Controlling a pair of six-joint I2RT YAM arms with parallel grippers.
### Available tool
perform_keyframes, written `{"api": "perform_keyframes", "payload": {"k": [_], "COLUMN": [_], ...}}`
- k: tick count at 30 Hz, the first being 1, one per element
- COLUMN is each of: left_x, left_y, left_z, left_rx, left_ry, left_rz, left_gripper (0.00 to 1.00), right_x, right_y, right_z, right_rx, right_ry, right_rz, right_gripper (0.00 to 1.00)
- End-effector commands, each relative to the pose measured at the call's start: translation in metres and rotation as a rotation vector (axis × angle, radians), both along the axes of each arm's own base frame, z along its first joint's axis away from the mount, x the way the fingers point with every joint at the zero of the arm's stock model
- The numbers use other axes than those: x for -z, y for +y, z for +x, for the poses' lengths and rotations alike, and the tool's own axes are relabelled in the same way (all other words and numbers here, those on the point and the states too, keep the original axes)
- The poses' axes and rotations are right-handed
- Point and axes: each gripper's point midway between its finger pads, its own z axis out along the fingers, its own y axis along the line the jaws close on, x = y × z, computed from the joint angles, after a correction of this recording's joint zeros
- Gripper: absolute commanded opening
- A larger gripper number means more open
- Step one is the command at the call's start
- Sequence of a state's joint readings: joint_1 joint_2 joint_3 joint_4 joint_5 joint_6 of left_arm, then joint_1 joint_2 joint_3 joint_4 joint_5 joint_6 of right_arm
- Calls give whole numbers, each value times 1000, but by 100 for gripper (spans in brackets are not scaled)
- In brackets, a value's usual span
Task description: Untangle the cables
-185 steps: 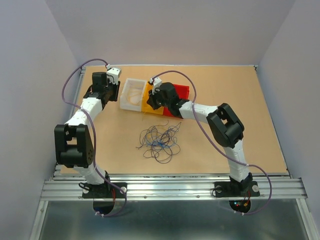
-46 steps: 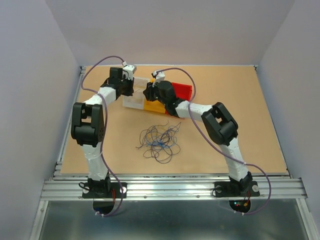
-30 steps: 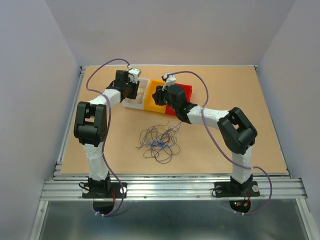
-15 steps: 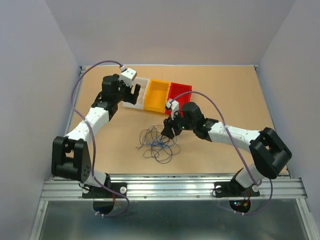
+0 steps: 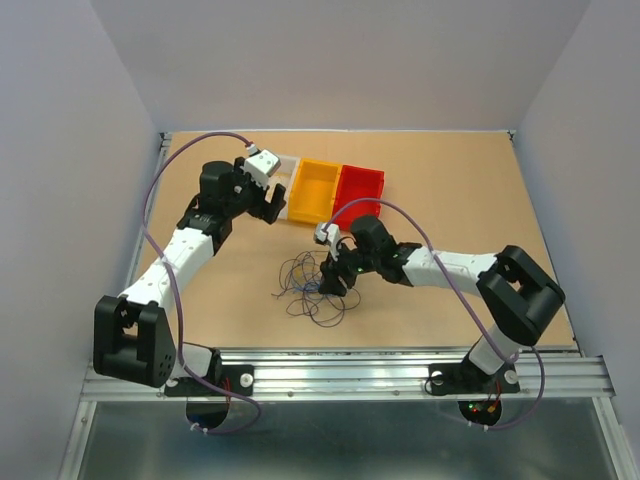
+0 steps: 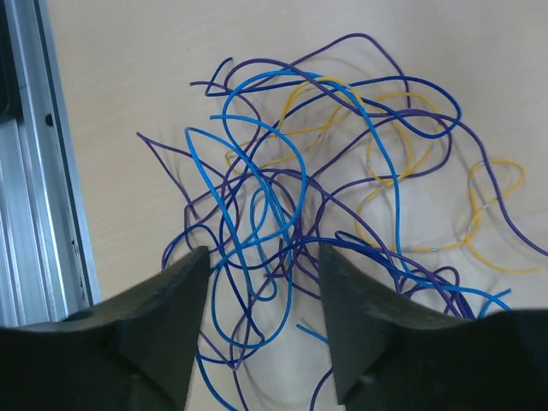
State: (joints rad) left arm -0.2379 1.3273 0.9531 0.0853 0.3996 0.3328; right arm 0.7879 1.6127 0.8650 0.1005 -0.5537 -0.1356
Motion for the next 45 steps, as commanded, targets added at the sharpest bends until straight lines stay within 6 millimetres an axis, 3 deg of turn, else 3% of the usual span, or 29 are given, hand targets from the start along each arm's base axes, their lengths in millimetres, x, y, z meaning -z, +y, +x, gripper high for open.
{"api": "perform_keyframes", "payload": {"k": [1,3,4,5,8,11,12,13,14,17,18,20,21,25,28,32,33,36,39,45], "left_x": [-11,-11,-12,-11,-11,-17,-21,-23,-27,-33,-37,-43,-46,-50,-62,-81,-94,-104,-102,-88], "left_y": [-9,-9,-12,-14,-25,-40,-44,-51,-54,-66,-69,-75,-77,-81,-81,-72,-65,-43,-29,-31], "left_z": [-7,-7,-9,-11,-25,-44,-50,-60,-65,-84,-90,-104,-109,-127,-134,-135,-132,-127,-132,-157], "left_rx": [56,63,79,93,181,308,336,395,425,533,560,641,665,761,780,718,685,589,592,784], "left_ry": [-28,-27,-26,-24,-21,-28,-36,-32,-43,-29,-34,-30,-40,-64,-83,-147,-213,-269,-269,-232], "left_rz": [-9,-9,-13,-15,-26,-59,-70,-98,-113,-178,-191,-227,-232,-257,-277,-295,-292,-307,-307,-298], "left_gripper": [89,89,88,88,88,88,88,88,88,88,89,89,89,90,90,90,91,91,91,90], "right_x": [-26,-33,-45,-54,-94,-139,-170,-187,-223,-274,-306,-334,-364,-423,-438,-424,-420,-405,-389,-368], "right_y": [23,25,26,26,25,22,16,14,8,-2,-9,-15,-23,-34,-29,-19,-17,-13,-11,-13], "right_z": [0,-7,-11,-15,-25,-23,-29,-33,-43,-62,-68,-70,-72,-61,-64,-56,-54,-50,-49,-47], "right_rx": [-81,-111,-135,-149,-178,-131,-131,-132,-154,-187,-183,-143,-117,10,-23,-24,-18,-18,-20,-5], "right_ry": [-61,-62,-74,-83,-125,-181,-231,-248,-299,-326,-370,-371,-419,-463,-454,-413,-407,-392,-380,-391], "right_rz": [68,90,120,141,228,296,351,384,451,551,604,655,709,832,854,828,820,795,772,783], "right_gripper": [53,34,15,9,7,5,3,2,2,0,1,1,1,0,1,1,1,1,1,1]}}
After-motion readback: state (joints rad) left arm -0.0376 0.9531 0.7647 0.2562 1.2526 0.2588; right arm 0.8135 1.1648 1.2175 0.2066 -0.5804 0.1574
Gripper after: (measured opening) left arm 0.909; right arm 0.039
